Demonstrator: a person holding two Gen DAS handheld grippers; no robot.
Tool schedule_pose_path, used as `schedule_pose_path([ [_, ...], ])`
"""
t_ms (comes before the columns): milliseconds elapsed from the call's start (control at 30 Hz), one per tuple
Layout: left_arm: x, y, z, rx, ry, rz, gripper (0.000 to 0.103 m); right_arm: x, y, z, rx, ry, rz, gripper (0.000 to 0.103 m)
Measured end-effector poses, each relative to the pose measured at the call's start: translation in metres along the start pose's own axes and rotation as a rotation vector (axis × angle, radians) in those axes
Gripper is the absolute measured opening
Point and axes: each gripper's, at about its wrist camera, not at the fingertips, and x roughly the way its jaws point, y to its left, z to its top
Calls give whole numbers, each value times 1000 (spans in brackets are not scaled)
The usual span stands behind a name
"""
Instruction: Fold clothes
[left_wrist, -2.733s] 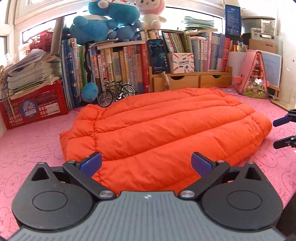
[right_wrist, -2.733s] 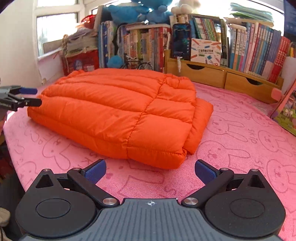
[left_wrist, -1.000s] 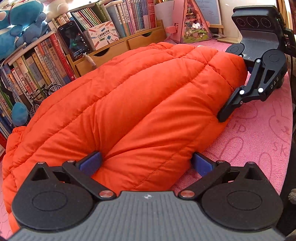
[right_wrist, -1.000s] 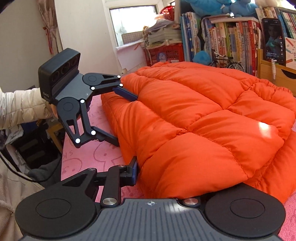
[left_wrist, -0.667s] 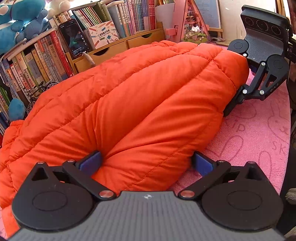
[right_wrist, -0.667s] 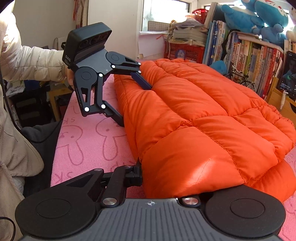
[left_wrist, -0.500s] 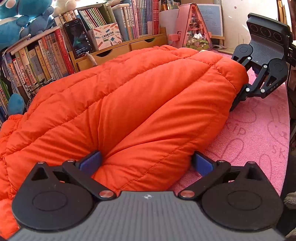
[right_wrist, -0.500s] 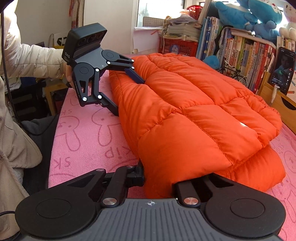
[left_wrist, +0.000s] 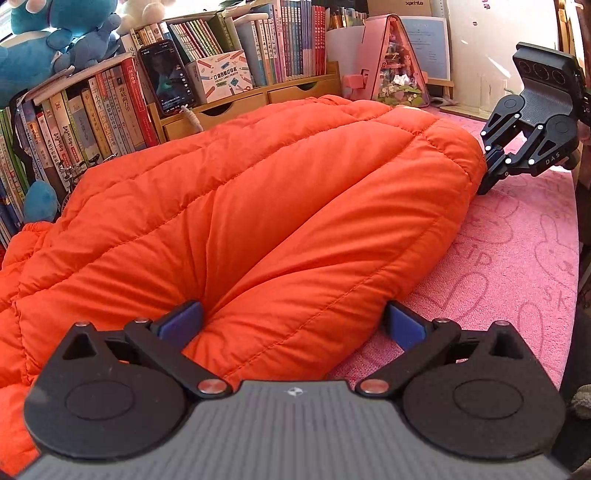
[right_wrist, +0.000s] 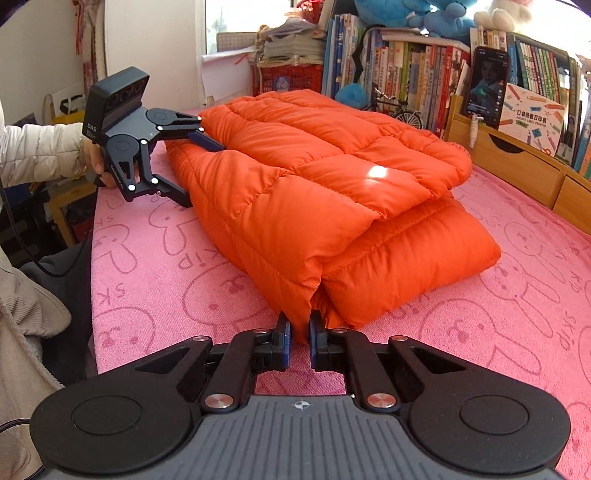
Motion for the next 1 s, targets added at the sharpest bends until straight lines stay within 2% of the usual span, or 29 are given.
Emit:
schedule_pose_path([
  [133, -2, -15, 7, -2, 51, 87, 103, -17, 3, -14, 119, 15, -112, 11],
  [300, -16, -41, 6, -56, 108, 239, 103, -30, 28, -20, 270, -58, -265, 18],
  [367, -23, -46, 3, -91, 117, 280, 103, -24, 47, -17, 287, -96, -302, 26],
  [433, -32, -50, 0, -126, 114, 318, 103, -14, 69, -9, 287, -139, -331, 41],
  [500, -41, -49, -3, -151, 89, 362, 103, -1, 89, 1, 292, -187, -351, 49],
  [633, -58, -26, -11, -289, 13, 329, 103, 26, 121, 22, 368, -299, -357, 59],
  [767, -69, 0, -21, -469, -30, 287, 103, 50, 142, 45, 399, -333, -374, 60],
  [833, -72, 11, -28, -559, -32, 278, 103, 58, 151, 56, 377, -324, -400, 65],
  [900, -70, 18, -32, -640, 34, 287, 103, 66, 161, 65, 360, -303, -428, 71],
  [1000, -58, 20, -30, -685, 186, 291, 103, 78, 165, 75, 421, -176, -490, 74],
])
